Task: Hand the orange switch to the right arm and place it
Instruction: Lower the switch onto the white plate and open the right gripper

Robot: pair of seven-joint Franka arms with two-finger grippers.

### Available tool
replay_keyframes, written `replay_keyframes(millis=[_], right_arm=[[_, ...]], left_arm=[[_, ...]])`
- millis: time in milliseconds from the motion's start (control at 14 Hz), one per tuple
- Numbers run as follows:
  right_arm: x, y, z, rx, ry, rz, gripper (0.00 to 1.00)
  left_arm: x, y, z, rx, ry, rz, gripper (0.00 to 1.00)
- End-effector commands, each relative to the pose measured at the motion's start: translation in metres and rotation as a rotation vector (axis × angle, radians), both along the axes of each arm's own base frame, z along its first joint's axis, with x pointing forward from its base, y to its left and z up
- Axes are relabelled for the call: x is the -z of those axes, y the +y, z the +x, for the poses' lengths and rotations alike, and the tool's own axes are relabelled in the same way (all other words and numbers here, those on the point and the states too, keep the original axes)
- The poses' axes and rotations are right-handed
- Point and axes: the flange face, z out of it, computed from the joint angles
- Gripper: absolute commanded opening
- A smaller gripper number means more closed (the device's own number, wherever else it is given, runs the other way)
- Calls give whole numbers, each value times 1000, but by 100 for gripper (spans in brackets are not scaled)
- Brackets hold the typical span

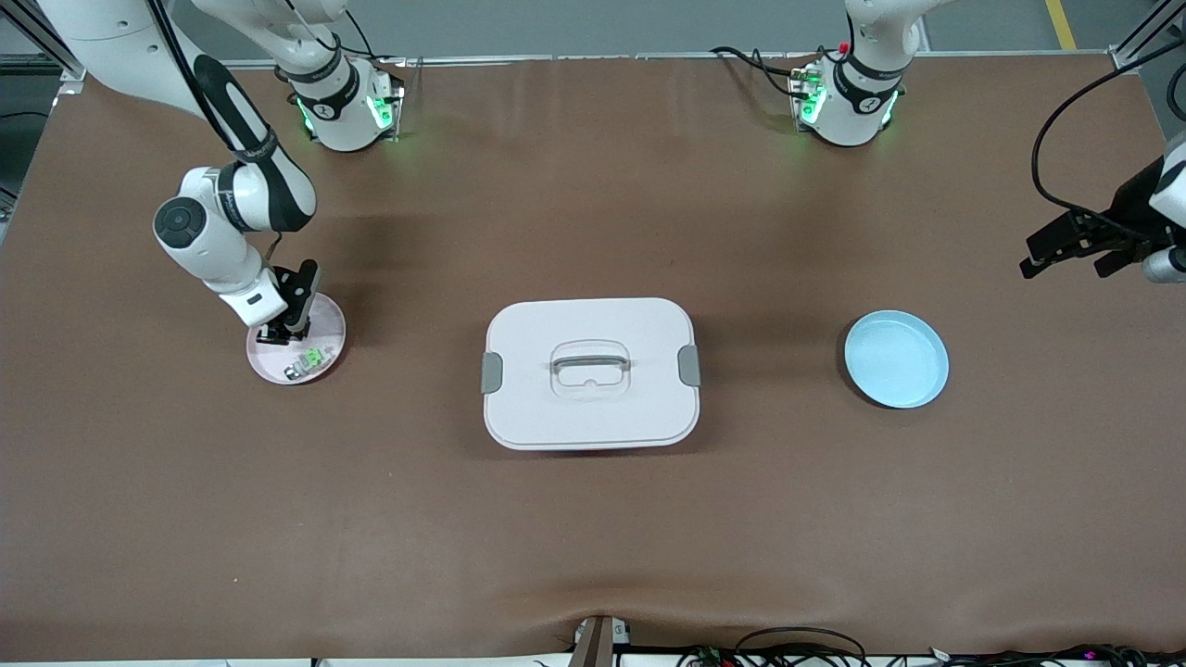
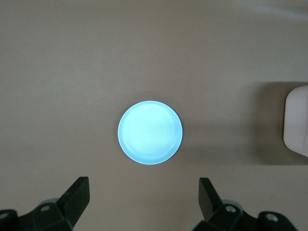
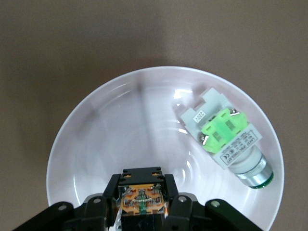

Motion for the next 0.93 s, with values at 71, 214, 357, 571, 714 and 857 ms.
replay_keyframes(millis=[71,214,357,571,714,857], right_arm=[[4,-3,0,11,6,4,99],[3,-3,0,11,6,4,100],[0,-2,2,16,7,4,100],[-21,-6,21,27,70,-9,100],[-50,-8,39,66,109,1,100],[-91,-13,65,104,175,18,100]], left_arm=[[-14,-8,0,30,-43,26,100],[-15,-11,5,38,-47,23,100],[-14,-22,11,61,-46,14,100],[-15,-35,16,81,-50,-3,100],[-13,-37,17,87,-46,-14,100],[-13,-34,22,88,-47,-5,100]])
